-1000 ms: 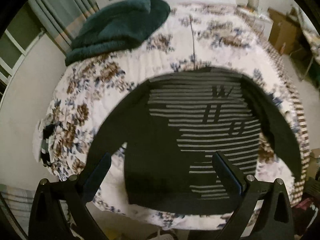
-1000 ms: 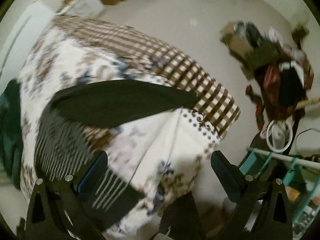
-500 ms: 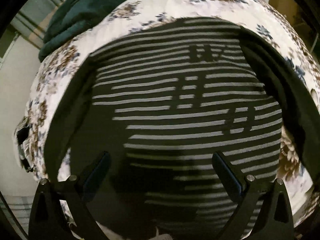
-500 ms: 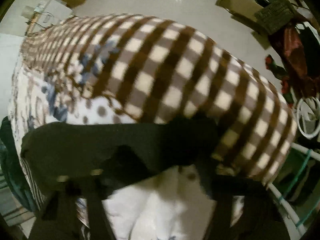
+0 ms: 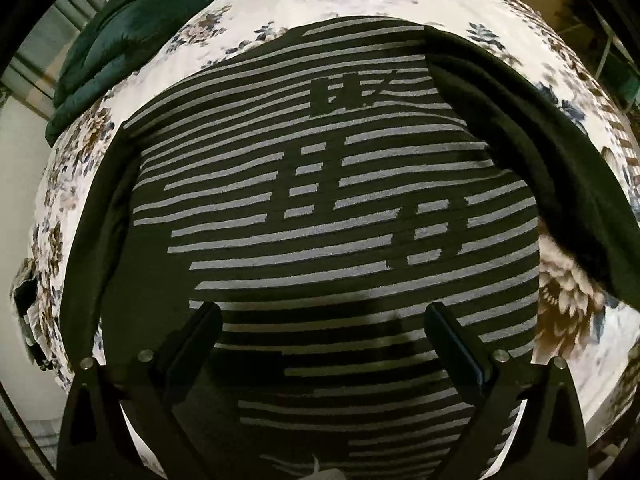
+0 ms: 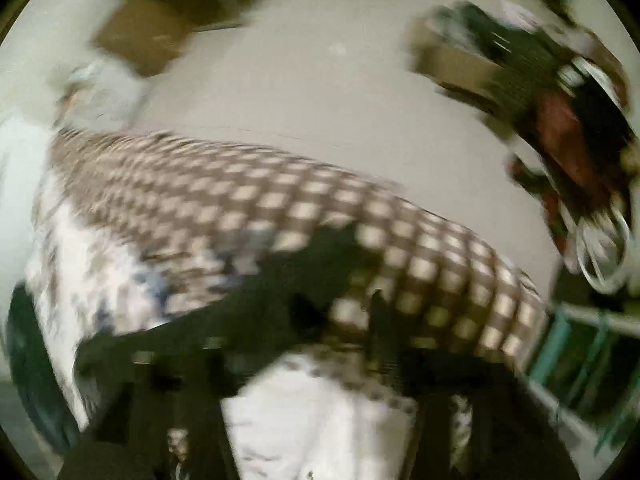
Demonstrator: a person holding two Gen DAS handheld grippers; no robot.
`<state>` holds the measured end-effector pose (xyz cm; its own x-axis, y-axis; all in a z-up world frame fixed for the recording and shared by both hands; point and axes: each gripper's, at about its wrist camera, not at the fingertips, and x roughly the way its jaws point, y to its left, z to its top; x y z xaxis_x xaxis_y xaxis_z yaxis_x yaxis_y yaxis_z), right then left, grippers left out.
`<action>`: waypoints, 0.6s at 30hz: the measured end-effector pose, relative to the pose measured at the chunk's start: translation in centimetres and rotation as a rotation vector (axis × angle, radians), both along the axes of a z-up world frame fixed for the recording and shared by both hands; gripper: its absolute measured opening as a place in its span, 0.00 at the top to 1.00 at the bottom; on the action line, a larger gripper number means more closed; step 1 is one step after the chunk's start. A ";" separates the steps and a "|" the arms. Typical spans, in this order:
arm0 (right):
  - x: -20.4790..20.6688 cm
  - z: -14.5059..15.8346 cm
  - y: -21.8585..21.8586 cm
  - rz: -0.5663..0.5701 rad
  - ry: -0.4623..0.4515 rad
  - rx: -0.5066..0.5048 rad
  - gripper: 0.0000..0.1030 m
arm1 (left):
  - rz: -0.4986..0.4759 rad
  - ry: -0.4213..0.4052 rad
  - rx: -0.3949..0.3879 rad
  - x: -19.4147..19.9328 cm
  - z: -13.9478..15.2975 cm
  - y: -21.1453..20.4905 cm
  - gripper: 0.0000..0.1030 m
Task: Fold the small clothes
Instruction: 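Lower both tools toward the sweater, right tool reaching its sleeve, then grasp the sweater sleeve cuff with the right gripper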
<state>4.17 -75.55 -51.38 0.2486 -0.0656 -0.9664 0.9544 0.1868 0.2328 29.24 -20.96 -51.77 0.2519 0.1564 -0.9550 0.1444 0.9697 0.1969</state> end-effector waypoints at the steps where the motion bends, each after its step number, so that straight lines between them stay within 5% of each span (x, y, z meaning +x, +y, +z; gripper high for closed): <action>1: -0.7 -0.3 -0.1 -0.026 -0.021 0.027 0.43 | 0.000 0.003 0.001 0.0 -0.1 0.1 0.00; 7: -2.7 -3.5 1.1 -0.119 -0.198 0.189 0.43 | -0.010 0.018 0.020 -0.1 -1.1 0.7 0.00; 11: -0.7 -5.7 0.9 -0.140 -0.253 0.180 0.43 | -0.002 0.034 0.015 -0.1 -1.6 0.9 0.00; 13: 0.2 -6.1 0.6 -0.152 -0.292 0.166 0.71 | -0.002 0.035 0.013 -0.2 -1.7 1.0 0.00; 14: 0.8 -5.9 0.8 -0.143 -0.273 0.142 0.93 | -0.002 0.034 0.014 -0.2 -1.7 1.0 0.00; 18: 1.9 -3.2 2.4 -0.090 -0.234 0.049 0.95 | 0.000 0.035 0.009 -0.4 -1.7 1.0 0.00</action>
